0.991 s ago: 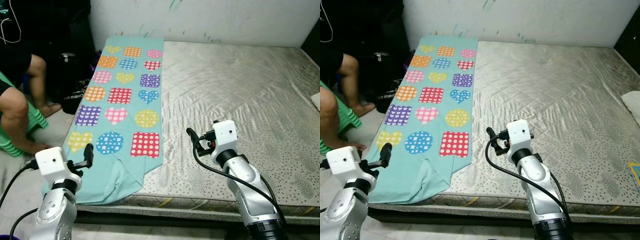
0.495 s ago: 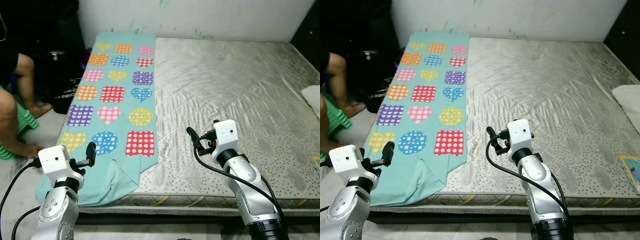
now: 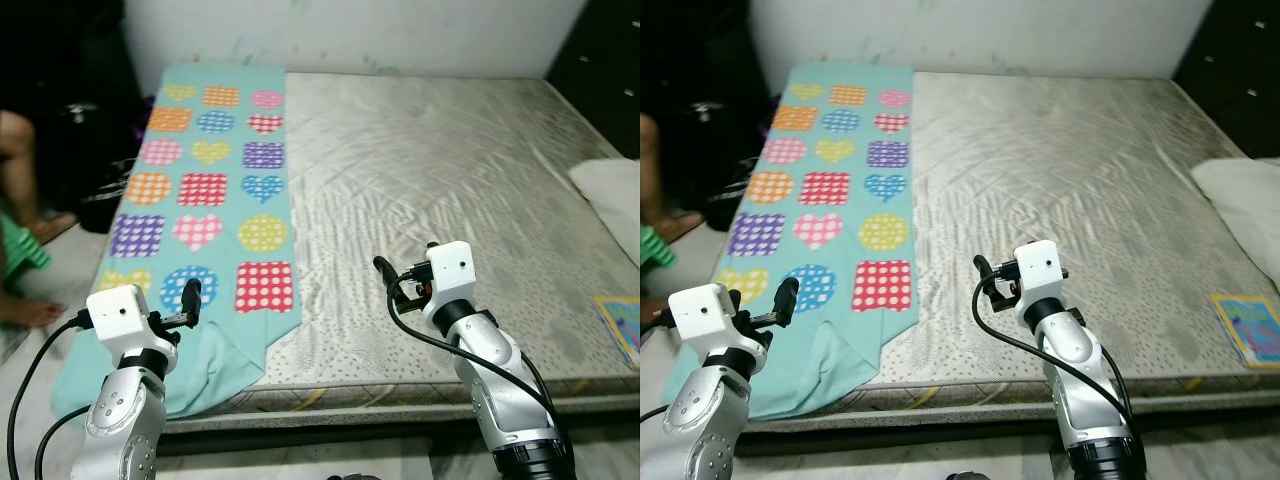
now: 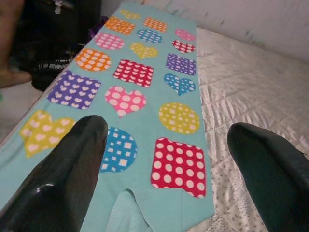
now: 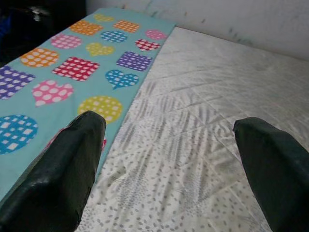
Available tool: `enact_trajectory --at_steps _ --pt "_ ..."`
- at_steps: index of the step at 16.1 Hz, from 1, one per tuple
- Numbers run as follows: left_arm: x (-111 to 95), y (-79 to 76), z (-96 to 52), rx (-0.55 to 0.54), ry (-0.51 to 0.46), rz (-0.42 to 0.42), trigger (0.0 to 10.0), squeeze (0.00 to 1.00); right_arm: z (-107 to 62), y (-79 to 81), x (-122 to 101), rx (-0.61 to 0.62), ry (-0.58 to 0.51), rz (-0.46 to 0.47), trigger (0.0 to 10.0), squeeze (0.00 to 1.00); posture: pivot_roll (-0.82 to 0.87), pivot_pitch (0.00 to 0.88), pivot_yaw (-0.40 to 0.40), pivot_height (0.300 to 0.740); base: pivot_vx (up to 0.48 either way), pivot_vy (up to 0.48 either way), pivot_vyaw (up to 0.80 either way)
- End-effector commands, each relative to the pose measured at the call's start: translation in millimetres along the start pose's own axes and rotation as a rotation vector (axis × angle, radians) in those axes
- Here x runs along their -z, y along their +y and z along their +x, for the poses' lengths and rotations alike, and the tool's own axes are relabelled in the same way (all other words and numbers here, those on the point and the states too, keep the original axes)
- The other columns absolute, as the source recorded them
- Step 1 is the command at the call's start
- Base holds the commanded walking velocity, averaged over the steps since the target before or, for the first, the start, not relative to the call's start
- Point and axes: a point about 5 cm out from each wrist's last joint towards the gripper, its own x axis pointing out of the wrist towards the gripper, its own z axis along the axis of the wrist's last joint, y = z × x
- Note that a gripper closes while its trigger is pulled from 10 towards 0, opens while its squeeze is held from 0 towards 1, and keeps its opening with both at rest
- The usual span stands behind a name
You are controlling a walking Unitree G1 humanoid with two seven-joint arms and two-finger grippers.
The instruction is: Clean up the room
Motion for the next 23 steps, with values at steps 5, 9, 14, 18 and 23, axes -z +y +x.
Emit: enact_trajectory --at_steps 5,9,14,18,23 --pt "0.9 0.1 -0.9 -0.001 0.009 -0.017 10.0 0.0 -0.9 -1.2 0.3 0.004 0.001 -0.007 10.0 0.0 -0.11 0.096 -0.028 0.74 0.0 0.376 0.0" --pt "1.2 -1.4 0.2 0.009 0.015 -0.008 10.0 0.0 -0.5 -2.0 0.3 0.007 0.0 -0.011 10.0 0.0 -0.11 0.097 -0.027 0.74 0.0 0.48 0.0" --pt "-2.7 -2.6 0.3 0.014 -0.018 -0.036 10.0 0.0 -0.7 -2.3 1.2 0.008 0.002 -0.014 10.0 0.0 -0.11 0.096 -0.026 0.74 0.0 0.061 0.0" --pt "-3.0 -3.3 -0.4 0.022 -0.023 -0.033 10.0 0.0 -0.4 -1.9 1.9 0.005 0.003 -0.015 10.0 0.0 -0.11 0.093 -0.028 0.74 0.0 0.0 0.0" --pt "-1.9 -5.3 -0.1 0.034 -0.022 -0.031 10.0 0.0 1.4 -2.1 1.8 0.007 0.005 -0.002 10.0 0.0 -0.11 0.084 -0.029 0.74 0.0 0.0 0.0"
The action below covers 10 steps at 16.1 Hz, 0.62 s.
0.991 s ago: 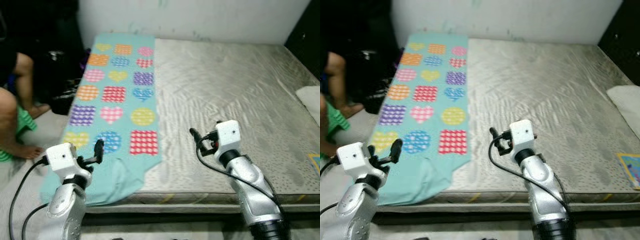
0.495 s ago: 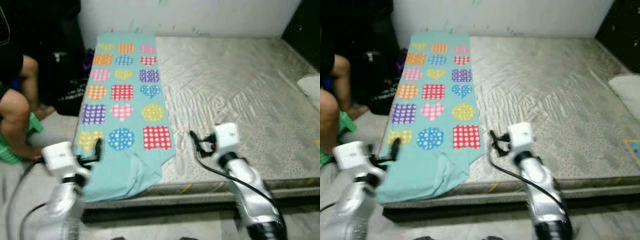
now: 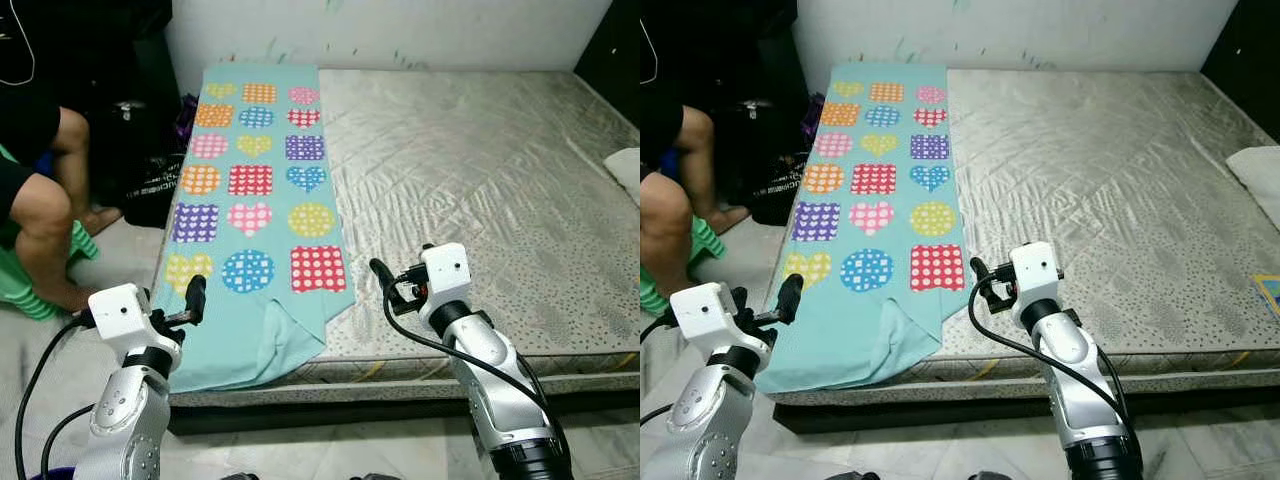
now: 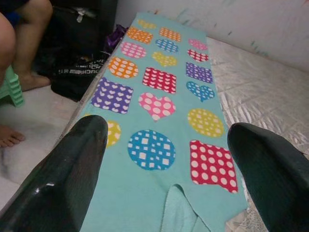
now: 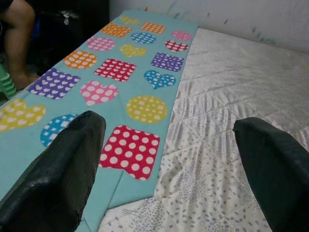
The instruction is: Clean up the room
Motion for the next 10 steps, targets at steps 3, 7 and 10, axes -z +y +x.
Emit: enact_trajectory --at_steps 3,7,10 --pt "-0.1 -0.4 -0.4 0.005 -0.004 0.004 10.0 0.0 -0.4 -4.1 -0.7 0.015 0.002 0.009 10.0 0.0 -0.11 0.083 -0.029 0.74 0.0 0.0 -0.8" --pt "-1.2 -3.0 -1.0 0.029 -0.012 0.003 10.0 0.0 -0.6 -4.4 -1.2 0.012 -0.004 0.0 10.0 0.0 -0.11 0.084 -0.029 0.74 0.0 0.0 -0.31" --pt "-2.0 -4.3 -2.1 0.038 -0.017 -0.001 10.0 0.0 -0.1 -5.6 -1.6 0.018 -0.003 -0.002 10.0 0.0 -0.11 0.09 -0.032 0.74 0.0 0.0 0.0"
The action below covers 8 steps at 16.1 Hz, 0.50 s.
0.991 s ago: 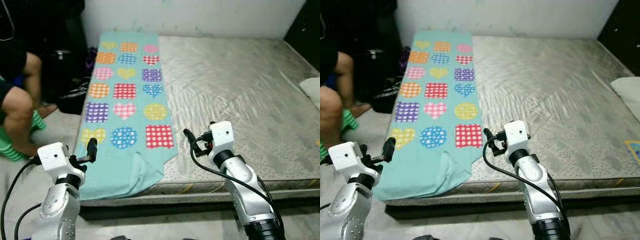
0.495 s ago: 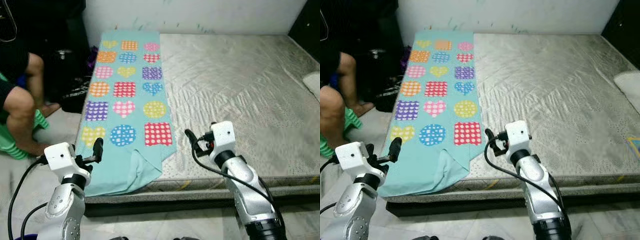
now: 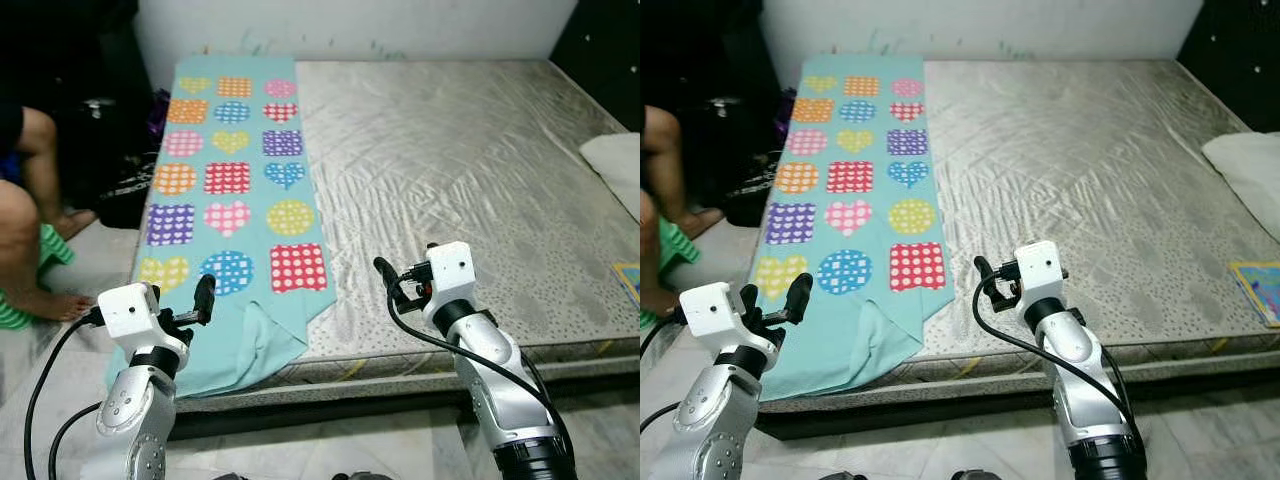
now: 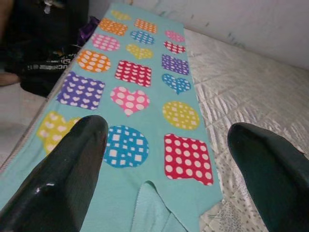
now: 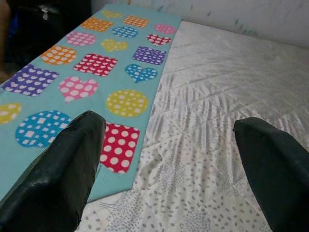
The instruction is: Clean up the room
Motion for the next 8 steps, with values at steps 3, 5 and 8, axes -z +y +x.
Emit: enact_trajectory --at_steps 3,5,8 --pt "-2.0 1.5 -2.7 -0.01 -0.009 -0.006 10.0 0.0 -1.5 -2.0 0.2 0.009 -0.002 -0.004 10.0 0.0 -0.11 0.094 -0.029 0.74 0.09 0.0 0.0" --pt "-2.3 1.4 -2.1 -0.011 -0.011 -0.005 10.0 0.0 -2.3 0.3 0.1 -0.004 -0.006 -0.004 10.0 0.0 -0.11 0.096 -0.028 0.74 0.0 0.0 0.0" --pt "-2.6 1.7 -1.4 -0.015 -0.009 -0.002 10.0 0.0 -2.8 2.2 -0.7 -0.014 -0.012 -0.001 10.0 0.0 -0.11 0.1 -0.028 0.74 0.0 0.0 0.0"
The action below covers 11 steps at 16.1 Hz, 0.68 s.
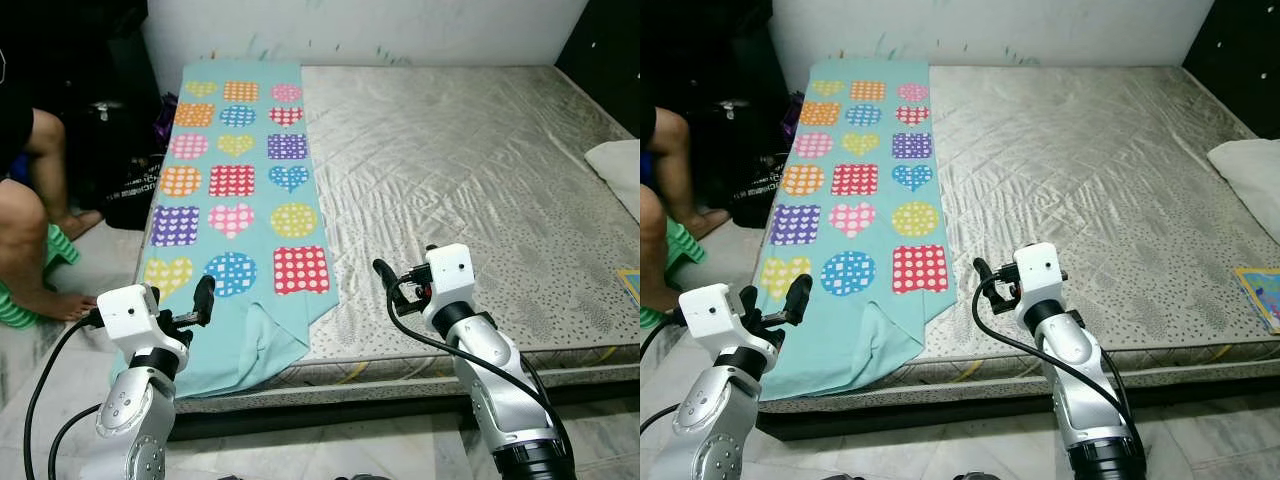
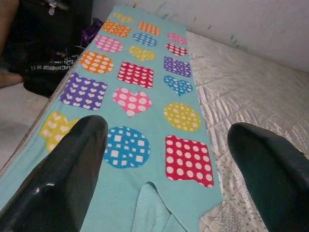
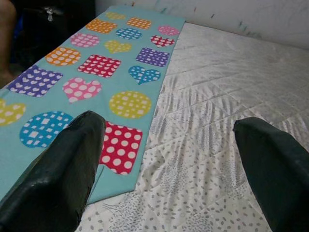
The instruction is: Clean up the room
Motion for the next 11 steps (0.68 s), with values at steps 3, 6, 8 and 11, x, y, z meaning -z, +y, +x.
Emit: enact_trajectory --at_steps 3,6,8,11 --pt "-3.5 1.2 -0.1 -0.011 -0.011 0.004 10.0 0.0 -1.1 1.3 -3.0 -0.014 -0.019 -0.004 10.0 0.0 -0.11 0.1 -0.027 0.707 0.0 0.0 0.0" --pt "-3.4 1.3 0.4 -0.017 -0.01 0.009 10.0 0.0 -0.8 1.7 -3.6 -0.02 -0.024 -0.005 10.0 0.0 -0.11 0.099 -0.026 0.672 0.0 0.0 0.0" --pt "-3.2 1.8 0.7 -0.026 -0.008 0.015 10.0 0.0 -0.9 2.2 -3.8 -0.024 -0.025 -0.004 10.0 0.0 -0.11 0.099 -0.026 0.647 0.0 0.0 0.0" --pt "-5.3 0.6 0.6 -0.011 -0.03 0.0 10.0 0.0 -1.0 2.2 -4.4 -0.032 -0.033 -0.013 10.0 0.0 -0.11 0.1 -0.028 0.637 0.0 0.0 0.0"
